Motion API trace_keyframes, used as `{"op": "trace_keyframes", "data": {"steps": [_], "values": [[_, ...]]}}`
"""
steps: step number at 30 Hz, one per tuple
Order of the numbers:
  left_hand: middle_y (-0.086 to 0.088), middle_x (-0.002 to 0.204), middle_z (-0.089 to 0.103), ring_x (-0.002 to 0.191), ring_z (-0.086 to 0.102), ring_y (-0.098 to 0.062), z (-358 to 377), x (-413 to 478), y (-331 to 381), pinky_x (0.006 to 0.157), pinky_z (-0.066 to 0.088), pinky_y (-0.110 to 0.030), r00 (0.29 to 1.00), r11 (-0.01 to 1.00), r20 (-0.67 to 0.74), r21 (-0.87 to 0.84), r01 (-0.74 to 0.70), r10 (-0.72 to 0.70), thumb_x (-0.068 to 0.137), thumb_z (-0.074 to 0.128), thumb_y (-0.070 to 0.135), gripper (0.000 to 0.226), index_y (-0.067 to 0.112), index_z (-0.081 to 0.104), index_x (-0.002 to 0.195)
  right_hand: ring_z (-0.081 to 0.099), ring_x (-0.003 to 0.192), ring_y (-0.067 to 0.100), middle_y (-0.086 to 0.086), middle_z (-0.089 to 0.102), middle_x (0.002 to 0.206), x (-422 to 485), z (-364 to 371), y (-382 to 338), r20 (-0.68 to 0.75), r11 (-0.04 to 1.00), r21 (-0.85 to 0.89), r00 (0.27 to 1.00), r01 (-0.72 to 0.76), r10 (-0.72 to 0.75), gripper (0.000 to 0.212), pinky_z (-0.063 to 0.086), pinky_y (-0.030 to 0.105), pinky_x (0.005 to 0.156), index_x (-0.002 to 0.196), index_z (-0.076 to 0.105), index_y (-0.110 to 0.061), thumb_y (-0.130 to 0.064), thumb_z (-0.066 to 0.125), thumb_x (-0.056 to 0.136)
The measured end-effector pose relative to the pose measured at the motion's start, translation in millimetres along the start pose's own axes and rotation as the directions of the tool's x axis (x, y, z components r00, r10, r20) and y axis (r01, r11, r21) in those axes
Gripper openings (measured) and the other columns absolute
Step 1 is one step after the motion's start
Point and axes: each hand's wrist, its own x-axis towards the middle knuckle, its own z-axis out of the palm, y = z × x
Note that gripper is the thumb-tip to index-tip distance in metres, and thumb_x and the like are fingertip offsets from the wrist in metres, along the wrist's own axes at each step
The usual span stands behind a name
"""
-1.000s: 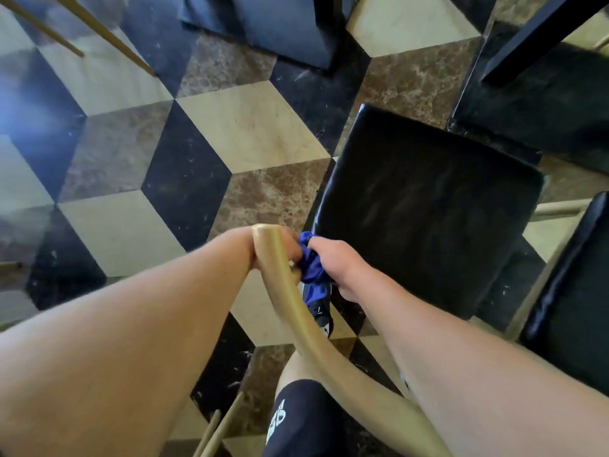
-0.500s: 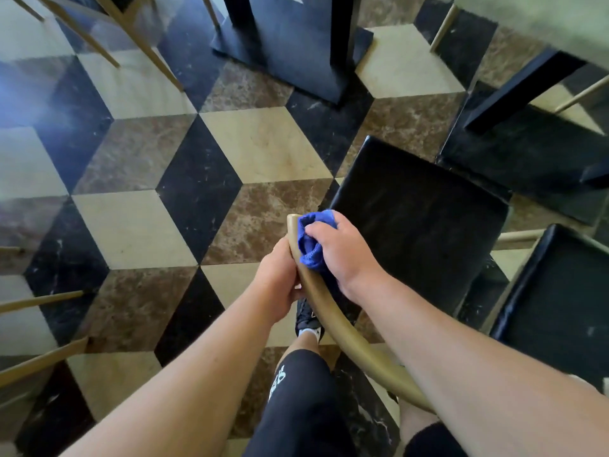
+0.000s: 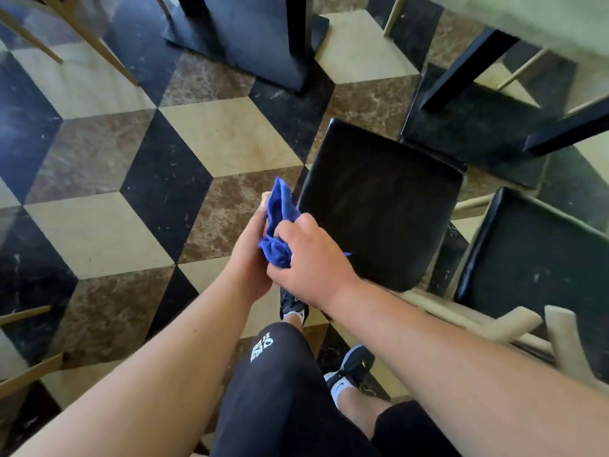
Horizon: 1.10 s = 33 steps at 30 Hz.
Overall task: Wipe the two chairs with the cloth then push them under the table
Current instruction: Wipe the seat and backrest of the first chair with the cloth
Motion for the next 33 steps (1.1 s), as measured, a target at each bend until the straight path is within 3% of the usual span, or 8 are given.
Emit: {"op": "trace_keyframes", "data": {"steps": [4,7,11,15,21,24,29,33], "values": [[-0.007,0.129,0.073,0.114,0.070,-0.029,14,0,-5,0.093,0.055,-0.042,0.919,0.857,-0.363,0.512,0.059,0.153,0.093,0.044,0.083,0.076,0.024,0.063,0.138,0.047,0.081,0.023,0.000,0.040,0.095,-56,-9,24,0.081,0.996,-0.079,0.996,0.038,-0.031,0.032,0.048,0.040,0.067,0.097,0.055,-0.022,-0.040,0.073,0.077],[-0.005,0.166,0.039,0.143,0.045,-0.032,22,-12,-31,0.113,0.043,-0.056,0.757,0.285,-0.115,0.953,-0.098,0.643,0.100,0.053,0.057,0.075,0.030,0.024,0.164,0.044,0.084,0.021,-0.003,0.038,0.096,-97,-21,41,0.087,0.992,-0.105,0.994,0.075,-0.066,0.032,0.048,0.040,0.070,0.097,0.056,-0.023,-0.041,0.074,0.078],[-0.020,0.174,-0.005,0.159,0.003,-0.044,46,-31,-75,0.127,0.014,-0.058,0.784,-0.136,0.060,0.990,0.031,0.617,0.096,0.058,0.050,0.079,0.034,0.023,0.165,0.042,0.087,0.021,-0.001,0.042,0.099,-151,-43,69,0.115,0.976,-0.191,0.990,0.101,-0.080,0.032,0.047,0.041,0.074,0.099,0.058,-0.022,-0.040,0.075,0.080],[-0.007,0.172,0.028,0.158,-0.003,-0.045,64,-46,-117,0.119,-0.017,-0.065,0.839,-0.408,0.154,0.909,0.087,0.522,0.095,0.038,0.061,0.061,0.038,0.054,0.150,0.040,0.087,0.022,-0.002,0.043,0.098,-196,-72,101,0.100,0.956,-0.281,0.994,0.077,-0.051,0.030,0.043,0.039,0.077,0.096,0.057,-0.024,-0.047,0.066,0.080],[0.006,0.090,0.076,0.098,0.068,-0.020,117,-73,-184,0.101,0.041,-0.048,0.896,-0.632,0.359,0.766,-0.121,0.263,0.102,0.018,0.062,0.061,0.033,0.069,0.086,0.037,0.090,0.020,-0.005,0.040,0.096,-242,-120,157,0.060,0.922,-0.387,0.997,-0.031,0.058,0.025,0.041,0.040,0.087,0.087,0.043,-0.030,-0.048,0.061,0.081],[0.005,0.087,0.070,0.083,0.068,-0.024,141,-71,-217,0.069,0.046,-0.039,0.907,-0.650,0.407,0.719,-0.247,0.106,0.104,0.016,0.069,0.057,0.033,0.061,0.097,0.035,0.089,0.020,-0.006,0.039,0.094,-250,-143,179,0.034,0.897,-0.434,0.993,-0.086,0.111,0.024,0.041,0.039,0.087,0.085,0.043,-0.029,-0.051,0.050,0.080],[0.010,0.078,0.060,0.068,0.058,-0.016,155,-50,-219,0.062,0.054,-0.039,0.934,-0.638,0.347,0.700,-0.321,-0.089,0.066,0.054,0.099,0.081,0.031,0.046,0.111,0.037,0.090,0.019,-0.008,0.048,0.097,-236,-161,198,-0.021,0.902,-0.363,0.970,-0.234,0.243,0.024,0.034,0.034,0.084,0.094,0.049,-0.030,-0.045,0.057,0.076],[0.012,0.070,0.042,0.059,0.041,-0.015,147,-43,-212,0.057,0.043,-0.036,0.897,-0.693,0.433,0.620,-0.367,-0.088,0.084,0.067,0.058,0.067,0.030,0.043,0.139,0.044,0.095,0.019,-0.015,0.051,0.089,-205,-164,190,0.053,0.912,-0.235,0.932,-0.337,0.358,0.027,0.037,0.035,0.076,0.095,0.046,-0.032,-0.037,0.063,0.074]]}}
